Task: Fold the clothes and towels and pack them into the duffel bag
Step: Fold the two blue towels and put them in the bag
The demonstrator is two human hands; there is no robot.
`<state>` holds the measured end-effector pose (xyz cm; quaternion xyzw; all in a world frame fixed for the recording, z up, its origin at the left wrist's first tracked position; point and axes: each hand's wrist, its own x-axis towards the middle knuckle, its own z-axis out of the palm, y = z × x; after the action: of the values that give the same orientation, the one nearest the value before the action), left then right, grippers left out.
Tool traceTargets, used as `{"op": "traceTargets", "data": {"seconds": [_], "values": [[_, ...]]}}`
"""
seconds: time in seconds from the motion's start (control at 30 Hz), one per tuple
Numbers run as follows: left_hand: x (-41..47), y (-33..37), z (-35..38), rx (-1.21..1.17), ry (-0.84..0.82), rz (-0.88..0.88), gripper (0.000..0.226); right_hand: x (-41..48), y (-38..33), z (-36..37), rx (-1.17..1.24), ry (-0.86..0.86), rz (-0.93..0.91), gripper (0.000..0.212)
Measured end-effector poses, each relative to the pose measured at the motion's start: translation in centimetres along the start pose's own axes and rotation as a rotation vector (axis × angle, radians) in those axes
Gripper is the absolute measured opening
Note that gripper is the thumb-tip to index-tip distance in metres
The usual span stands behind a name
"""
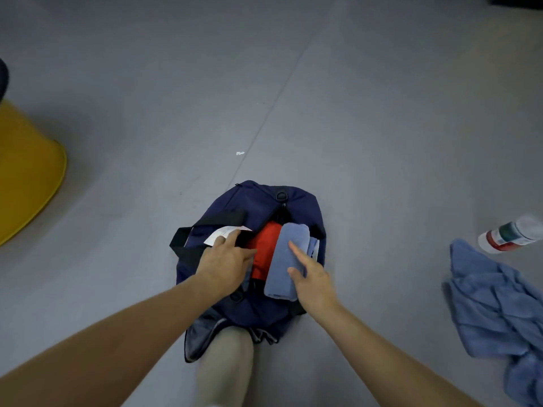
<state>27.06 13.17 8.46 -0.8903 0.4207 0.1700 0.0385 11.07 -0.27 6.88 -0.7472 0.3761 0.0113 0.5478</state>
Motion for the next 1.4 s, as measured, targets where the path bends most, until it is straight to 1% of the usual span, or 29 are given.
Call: {"op": "traceTargets", "data": {"seconds": [0.13, 0.2, 0.23, 0.33, 0.4, 0.6, 0.63, 0.7, 0.77, 0.87, 0.97, 1.03, 1.1, 1.13, 1.23, 1.33, 1.4], "values": [[2.3, -0.5, 2.3, 0.223, 0.122, -0.066, 0.028, 2.6, 1.5, 2.5, -0.046, -0.041, 0.001, 0.058], [3.0, -1.1, 2.6, 0.283, 0.137, -0.099, 0.024, 3.8, 1.9, 3.5, -0.019, -0.042, -0.012, 0.058], [3.2, -1.5, 2.9, 0.283, 0.149, -0.121, 0.027, 4.3, 1.9, 3.9, 0.0, -0.045, -0.016, 0.057], [3.5, -2.9, 3.4, 0.247, 0.224, -0.172, 0.047, 5.8, 1.9, 5.2, 0.042, -0.053, -0.023, 0.056], [3.6, -3.5, 3.6, 0.24, 0.26, -0.186, 0.049, 6.8, 2.1, 5.9, 0.054, -0.041, -0.015, 0.058], [5.5, -4.6, 2.9, 0.308, 0.286, -0.156, 0.03, 7.6, 3.7, 6.4, -0.034, -0.029, -0.046, 0.058], [5.7, -4.9, 2.7, 0.287, 0.283, -0.163, 0.031, 7.6, 4.0, 6.4, -0.05, -0.028, -0.054, 0.059], [5.6, -5.6, 2.6, 0.168, 0.293, -0.176, 0.042, 7.6, 4.1, 6.7, -0.046, -0.025, -0.06, 0.063], [4.6, -5.8, 2.7, 0.013, 0.328, -0.172, 0.058, 7.4, 4.0, 7.0, -0.029, -0.056, -0.057, 0.073], [2.2, -5.6, 3.3, -0.095, 0.362, -0.107, 0.076, 7.1, 4.2, 7.2, -0.097, -0.124, -0.066, 0.087], [0.0, -5.5, 3.9, -0.19, 0.337, -0.109, 0.09, 7.1, 4.3, 6.6, -0.102, -0.163, -0.024, 0.089], [-0.6, -5.7, 4.2, -0.271, 0.317, -0.123, 0.096, 6.9, 3.7, 6.5, 0.012, -0.182, 0.01, 0.087], [-0.8, -5.9, 4.2, -0.327, 0.305, -0.12, 0.099, 7.0, 2.8, 7.4, 0.162, -0.186, -0.012, 0.086], [-0.7, -5.9, 4.2, -0.348, 0.303, -0.107, 0.099, 7.2, 2.4, 8.2, 0.194, -0.18, -0.048, 0.086], [-0.6, -6.0, 3.9, -0.434, 0.29, -0.066, 0.097, 8.3, 0.8, 11.5, 0.117, -0.192, -0.132, 0.089], [-0.9, -6.4, 3.4, -0.532, 0.302, -0.036, 0.087, 8.9, 0.2, 13.9, 0.127, -0.219, -0.108, 0.087], [-1.0, -6.7, 3.4, -0.568, 0.296, -0.041, 0.085, 9.1, 0.4, 14.7, 0.075, -0.236, -0.116, 0.088]]}}
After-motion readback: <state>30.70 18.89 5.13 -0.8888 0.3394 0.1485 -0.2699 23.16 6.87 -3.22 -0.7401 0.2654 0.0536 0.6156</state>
